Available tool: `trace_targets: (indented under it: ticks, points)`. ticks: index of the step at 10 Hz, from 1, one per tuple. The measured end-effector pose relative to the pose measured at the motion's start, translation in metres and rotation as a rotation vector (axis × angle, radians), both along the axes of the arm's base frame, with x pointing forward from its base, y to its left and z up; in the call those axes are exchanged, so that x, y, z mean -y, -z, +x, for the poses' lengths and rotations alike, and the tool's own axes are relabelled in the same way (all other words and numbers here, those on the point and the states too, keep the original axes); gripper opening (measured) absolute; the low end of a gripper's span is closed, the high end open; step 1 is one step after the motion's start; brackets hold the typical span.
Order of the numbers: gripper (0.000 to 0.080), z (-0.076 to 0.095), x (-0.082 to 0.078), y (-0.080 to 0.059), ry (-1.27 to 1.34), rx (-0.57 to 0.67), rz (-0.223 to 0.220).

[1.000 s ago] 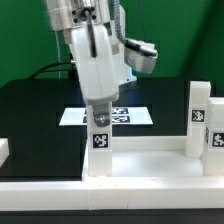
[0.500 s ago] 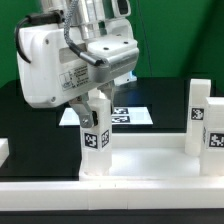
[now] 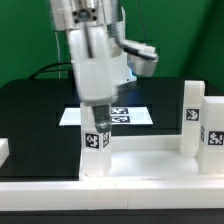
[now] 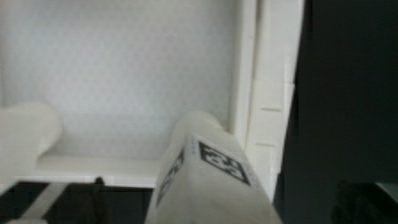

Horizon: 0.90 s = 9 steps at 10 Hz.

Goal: Assemble desk

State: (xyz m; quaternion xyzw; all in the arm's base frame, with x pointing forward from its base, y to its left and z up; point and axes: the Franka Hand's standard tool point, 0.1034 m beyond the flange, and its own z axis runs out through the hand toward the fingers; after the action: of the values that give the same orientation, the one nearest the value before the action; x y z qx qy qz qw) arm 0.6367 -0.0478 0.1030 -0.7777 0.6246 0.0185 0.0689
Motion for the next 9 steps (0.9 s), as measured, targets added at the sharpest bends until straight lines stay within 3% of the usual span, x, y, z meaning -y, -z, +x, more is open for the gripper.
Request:
trace_targets:
  ticks: [3,5,7,8,9]
  points:
    - [0.0648,-0.001,-0.001,0.000,-0.222,0.024,-0.017]
    - [0.0649,-0.002,0.006,-0.002,-0.606,0.041,-0.050]
    - [0.0649,-0.001,0.008,-0.003,-0.768,0.042,-0.079]
    - [0.0562,-0.002,0.009,-0.002,-0.748,0.038,-0.078]
    - [0.0425,-0.002,0.009,-0.002,-0.727,0.036,-0.078]
